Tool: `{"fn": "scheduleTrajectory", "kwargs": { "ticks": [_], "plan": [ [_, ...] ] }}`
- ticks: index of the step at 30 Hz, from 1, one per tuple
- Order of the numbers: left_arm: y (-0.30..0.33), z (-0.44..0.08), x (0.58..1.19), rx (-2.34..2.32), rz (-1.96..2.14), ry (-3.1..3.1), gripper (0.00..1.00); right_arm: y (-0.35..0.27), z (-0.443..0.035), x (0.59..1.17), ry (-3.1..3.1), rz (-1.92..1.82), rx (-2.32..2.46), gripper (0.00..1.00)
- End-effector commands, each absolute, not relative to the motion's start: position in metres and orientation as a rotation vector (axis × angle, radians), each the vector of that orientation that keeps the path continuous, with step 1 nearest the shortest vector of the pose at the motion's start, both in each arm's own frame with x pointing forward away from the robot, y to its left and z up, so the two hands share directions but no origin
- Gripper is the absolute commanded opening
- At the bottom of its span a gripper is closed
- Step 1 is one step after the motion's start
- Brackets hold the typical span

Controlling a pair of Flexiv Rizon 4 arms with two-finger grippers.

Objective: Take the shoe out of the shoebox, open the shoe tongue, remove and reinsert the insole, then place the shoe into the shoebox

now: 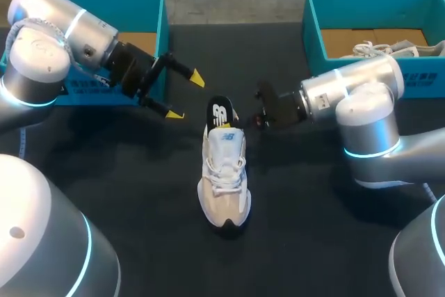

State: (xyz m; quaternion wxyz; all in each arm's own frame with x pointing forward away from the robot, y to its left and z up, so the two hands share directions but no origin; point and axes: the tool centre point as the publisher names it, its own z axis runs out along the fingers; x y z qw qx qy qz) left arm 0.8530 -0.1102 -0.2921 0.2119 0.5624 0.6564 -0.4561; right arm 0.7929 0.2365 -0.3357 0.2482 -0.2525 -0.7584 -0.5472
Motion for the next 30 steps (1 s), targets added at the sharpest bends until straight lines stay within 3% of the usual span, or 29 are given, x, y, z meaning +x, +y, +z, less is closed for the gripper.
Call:
{"fn": "scheduleTrajectory", "kwargs": {
  "ticks": [1, 8, 9, 11, 30],
  "plan": [
    [-0.110, -0.292, 0.853, 1.562, -1.266, 1.818, 1.00, 0.236, -0.330, 0.789, -2.068, -1.515, -0.699, 0.28],
    [-0.108, -0.293, 0.852, 1.559, -1.267, 1.819, 1.00, 0.237, -0.330, 0.798, -2.067, -1.530, -0.704, 0.24],
    [-0.108, -0.293, 0.852, 1.558, -1.267, 1.820, 1.00, 0.237, -0.330, 0.799, -2.063, -1.531, -0.712, 0.20],
    [-0.107, -0.293, 0.852, 1.558, -1.266, 1.822, 1.00, 0.237, -0.330, 0.801, -2.043, -1.527, -0.741, 0.00],
    [-0.103, -0.294, 0.849, 1.558, -1.268, 1.826, 1.00, 0.235, -0.348, 0.775, -1.979, -1.436, -0.838, 0.00]
  ]
}}
